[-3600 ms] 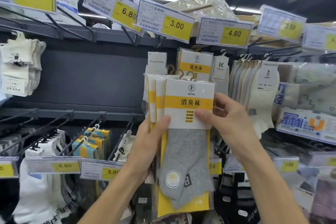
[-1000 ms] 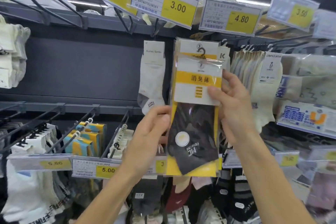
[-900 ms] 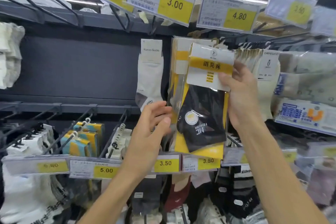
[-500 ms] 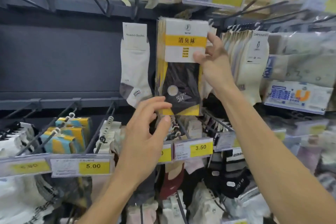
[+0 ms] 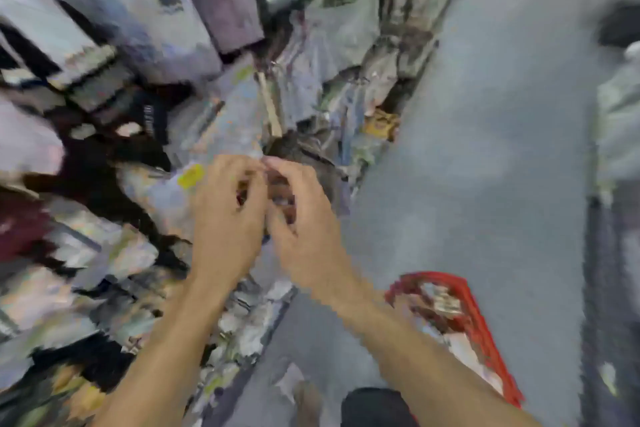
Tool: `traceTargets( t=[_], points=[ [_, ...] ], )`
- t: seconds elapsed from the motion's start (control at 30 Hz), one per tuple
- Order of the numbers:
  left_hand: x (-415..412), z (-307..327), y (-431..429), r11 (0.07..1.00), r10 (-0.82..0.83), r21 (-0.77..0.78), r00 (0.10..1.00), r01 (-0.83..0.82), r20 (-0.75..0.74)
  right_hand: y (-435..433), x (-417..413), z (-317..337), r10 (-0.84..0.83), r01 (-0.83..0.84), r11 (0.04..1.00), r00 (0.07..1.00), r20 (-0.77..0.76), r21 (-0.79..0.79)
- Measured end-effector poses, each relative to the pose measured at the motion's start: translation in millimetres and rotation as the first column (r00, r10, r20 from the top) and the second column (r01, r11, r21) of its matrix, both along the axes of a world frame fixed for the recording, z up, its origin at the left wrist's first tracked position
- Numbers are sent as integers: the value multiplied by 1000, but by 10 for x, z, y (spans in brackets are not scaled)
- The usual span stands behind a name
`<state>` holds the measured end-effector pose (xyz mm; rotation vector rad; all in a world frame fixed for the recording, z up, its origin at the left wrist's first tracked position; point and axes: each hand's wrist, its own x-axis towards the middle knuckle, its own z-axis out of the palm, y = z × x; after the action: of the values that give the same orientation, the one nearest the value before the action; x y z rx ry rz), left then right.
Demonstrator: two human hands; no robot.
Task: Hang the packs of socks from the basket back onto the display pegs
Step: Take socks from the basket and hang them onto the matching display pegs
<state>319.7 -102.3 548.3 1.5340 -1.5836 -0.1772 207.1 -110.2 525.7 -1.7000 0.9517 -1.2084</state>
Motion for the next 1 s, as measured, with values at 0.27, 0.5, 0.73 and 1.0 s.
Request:
traceTargets(
  t=[0.27, 0.5, 0.73, 1.0],
  points=[
    [-2598, -2765, 1150, 249, -369, 864, 868, 438, -334, 1874, -2741, -2654, -125, 444, 642, 865, -486, 626],
    [-3458, -4455, 1717, -70, -292, 914, 868, 398, -401, 2664, -3656, -4049, 5, 512, 391, 830, -558, 765],
    [-3839, -6203, 1433, -68, -177, 953, 936, 297, -304, 2095, -4104, -5816, -57, 629, 428, 736, -675, 649],
    [-4402, -7710, 990, 18, 160, 952, 939, 304, -303, 1320, -4343, -7408, 117, 688, 518, 531, -839, 508]
  ],
)
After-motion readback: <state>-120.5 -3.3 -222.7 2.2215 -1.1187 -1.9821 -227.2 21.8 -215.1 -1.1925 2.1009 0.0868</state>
